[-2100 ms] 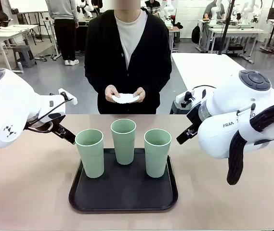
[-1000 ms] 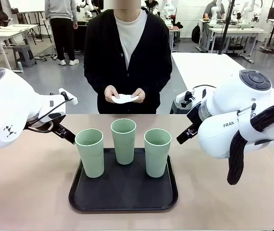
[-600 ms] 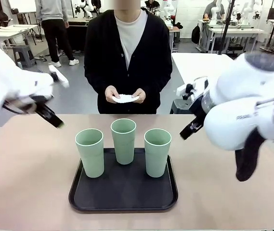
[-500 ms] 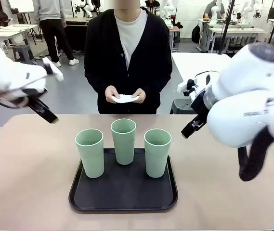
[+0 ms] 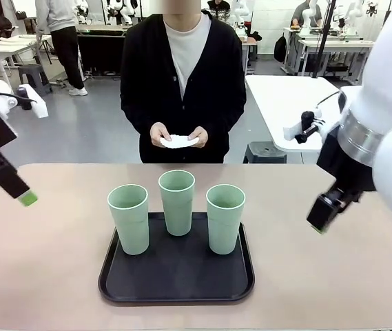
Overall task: Place coasters on the table and set cups on them.
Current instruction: Pick up one Reusable plastic cup and place it on a coaster set by the human.
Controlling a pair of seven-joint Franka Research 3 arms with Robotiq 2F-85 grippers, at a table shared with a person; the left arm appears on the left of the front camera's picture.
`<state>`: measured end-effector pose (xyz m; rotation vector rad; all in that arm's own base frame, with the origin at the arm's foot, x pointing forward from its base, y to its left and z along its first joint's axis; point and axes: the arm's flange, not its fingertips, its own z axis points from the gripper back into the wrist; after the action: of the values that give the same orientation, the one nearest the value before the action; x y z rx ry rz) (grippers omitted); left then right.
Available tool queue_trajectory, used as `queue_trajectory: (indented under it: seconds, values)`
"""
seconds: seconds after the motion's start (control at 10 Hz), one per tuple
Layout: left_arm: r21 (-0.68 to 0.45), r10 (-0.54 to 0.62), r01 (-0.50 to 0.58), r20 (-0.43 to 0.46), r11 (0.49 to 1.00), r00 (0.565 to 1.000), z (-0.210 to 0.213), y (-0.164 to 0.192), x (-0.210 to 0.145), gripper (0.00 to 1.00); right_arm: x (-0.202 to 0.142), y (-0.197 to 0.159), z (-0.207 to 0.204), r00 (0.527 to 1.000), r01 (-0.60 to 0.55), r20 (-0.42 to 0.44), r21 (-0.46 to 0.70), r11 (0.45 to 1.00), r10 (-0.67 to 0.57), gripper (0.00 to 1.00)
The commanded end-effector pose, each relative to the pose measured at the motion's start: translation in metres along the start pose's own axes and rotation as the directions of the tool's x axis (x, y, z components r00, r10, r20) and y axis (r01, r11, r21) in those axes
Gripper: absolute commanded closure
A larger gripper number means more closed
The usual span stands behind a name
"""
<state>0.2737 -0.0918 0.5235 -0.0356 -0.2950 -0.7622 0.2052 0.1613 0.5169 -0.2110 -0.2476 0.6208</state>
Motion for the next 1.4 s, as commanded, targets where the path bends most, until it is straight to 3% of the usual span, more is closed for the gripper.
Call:
queue_trajectory:
  seconds: [0.0,0.1,0.2,0.3,0.4,0.5,0.6,0.7,0.8,0.9,1.1,1.3]
  values:
    - [0.107,0.194,-0.195,0.028,0.975,0.981,-0.007,0.001,0.006,0.0,-0.003,-0.006,-0.035,1.0,0.02,0.012,-0.147,0.989,-0.019,0.0]
    - [0.0,0.0,0.0,0.0,1.0,1.0,0.0,0.0,0.0,0.0,0.0,0.0,0.0,1.0,0.0,0.0,0.0,1.0,0.0,0.0]
    - [0.0,0.0,0.0,0.0,1.0,1.0,0.0,0.0,0.0,0.0,0.0,0.0,0.0,1.0,0.0,0.0,0.0,1.0,0.0,0.0]
    - [0.026,0.066,-0.066,-0.004,0.997,0.998,0.0,0.004,-0.001,0.0,-0.001,0.0,0.0,1.0,0.0,-0.01,-0.047,0.999,0.0,0.0]
    - [-0.207,0.156,-0.144,0.041,0.968,0.987,-0.002,0.024,0.008,0.0,0.014,-0.027,-0.003,0.993,0.02,0.109,0.293,0.956,-0.055,0.0]
    - [-0.447,0.232,-0.159,0.114,0.88,0.966,0.01,0.048,0.01,0.0,0.015,-0.074,0.003,0.964,0.049,0.18,0.605,0.795,-0.197,0.0]
    - [-0.575,0.332,-0.19,0.153,0.796,0.931,0.016,0.071,0.005,0.0,0.002,-0.115,0.005,0.92,0.067,0.199,0.767,0.638,-0.337,0.0]
    - [-0.705,0.463,-0.243,0.136,0.666,0.876,0.012,0.103,-0.004,0.0,-0.02,-0.15,0.006,0.863,0.045,0.22,0.863,0.503,-0.455,0.0]
    - [-0.768,0.565,-0.295,0.105,0.569,0.818,0.002,0.127,-0.016,0.0,-0.043,-0.172,0.006,0.822,0.028,0.219,0.907,0.421,-0.526,0.0]
    - [-0.791,0.642,-0.341,0.085,0.509,0.762,0.0,0.143,-0.037,0.0,-0.072,-0.183,0.003,0.794,0.039,0.194,0.93,0.366,-0.577,0.0]
    - [-0.776,0.725,-0.428,0.054,0.463,0.687,0.008,0.167,-0.081,0.0,-0.134,-0.2,-0.007,0.763,0.065,0.139,0.955,0.29,-0.631,0.0]
    - [-0.76,0.756,-0.473,0.036,0.445,0.654,0.014,0.18,-0.113,0.0,-0.165,-0.209,-0.023,0.77,0.109,0.075,0.963,0.246,-0.634,0.0]
